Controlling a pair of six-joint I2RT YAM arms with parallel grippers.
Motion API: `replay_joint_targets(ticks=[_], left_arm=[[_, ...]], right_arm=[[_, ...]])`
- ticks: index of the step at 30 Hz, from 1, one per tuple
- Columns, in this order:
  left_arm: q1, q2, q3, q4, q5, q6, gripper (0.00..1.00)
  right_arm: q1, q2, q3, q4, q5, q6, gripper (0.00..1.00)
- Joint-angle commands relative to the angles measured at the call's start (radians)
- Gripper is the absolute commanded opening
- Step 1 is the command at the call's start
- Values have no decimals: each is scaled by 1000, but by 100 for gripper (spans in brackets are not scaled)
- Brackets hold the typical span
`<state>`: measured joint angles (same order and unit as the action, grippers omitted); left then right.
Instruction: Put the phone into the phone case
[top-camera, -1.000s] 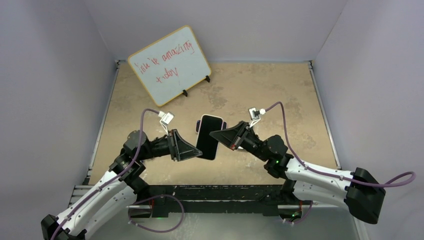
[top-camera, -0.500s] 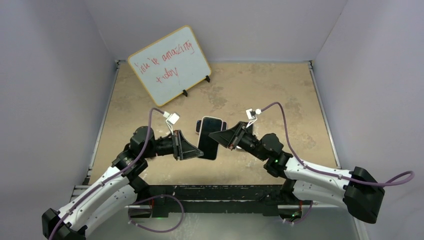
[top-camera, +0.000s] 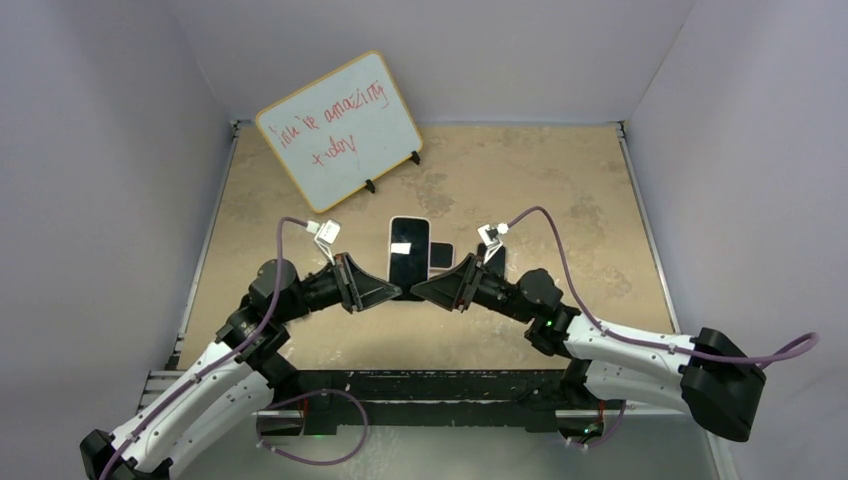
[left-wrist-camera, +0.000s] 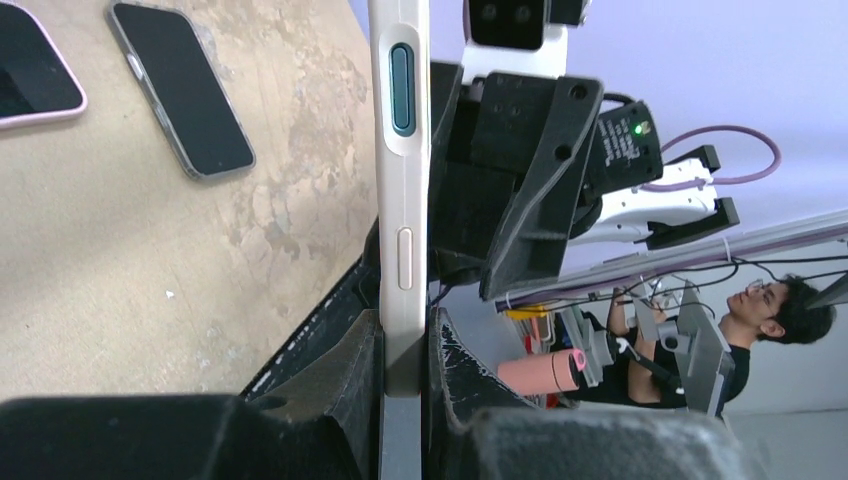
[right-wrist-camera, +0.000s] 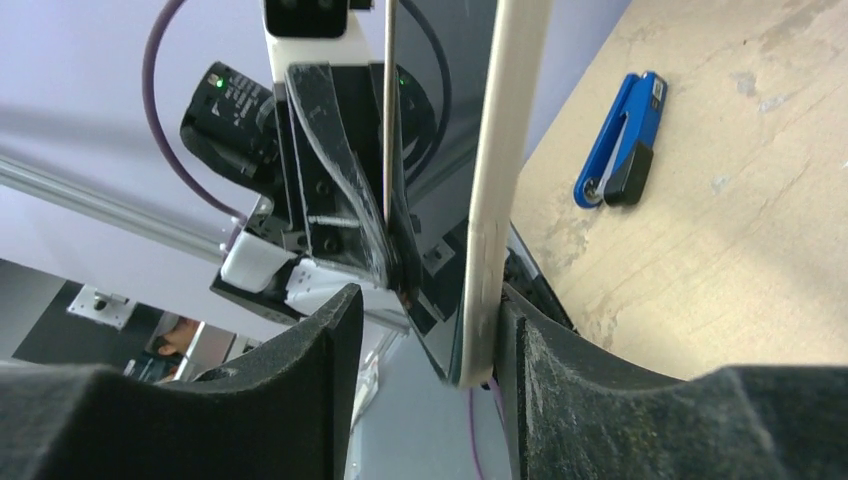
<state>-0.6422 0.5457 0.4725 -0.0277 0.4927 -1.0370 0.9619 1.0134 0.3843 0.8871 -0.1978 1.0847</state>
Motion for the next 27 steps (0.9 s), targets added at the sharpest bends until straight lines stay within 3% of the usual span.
replay_joint_targets(ticks=[1,5,8,9,18,19,24,27], left_arm=[[3,-3,-8,143,-47,-19,0],[3,15,-8,150,-50,-17,0],[3,24,-1,109,-76,0,0],[3,29,5,86,-86,9,0],[3,76,16,-41,-115,79,0],[2,73,16,-41,-113,76,0],[4,78,21,-67,-131,52,0],[3,96,20,-106,-168,48,0]], right_arm=[[4,1,-34,120,-46,47,49],[4,16,-32,144,-59,55,36],[4,4,-48,150,-45,75,5],[4,-6,-56,150,-26,84,0],[4,-60,-23,-43,37,60,0],[4,-60,-18,-55,37,53,5],[4,-86,4,-171,75,24,48],[4,-122,15,-245,105,1,67]])
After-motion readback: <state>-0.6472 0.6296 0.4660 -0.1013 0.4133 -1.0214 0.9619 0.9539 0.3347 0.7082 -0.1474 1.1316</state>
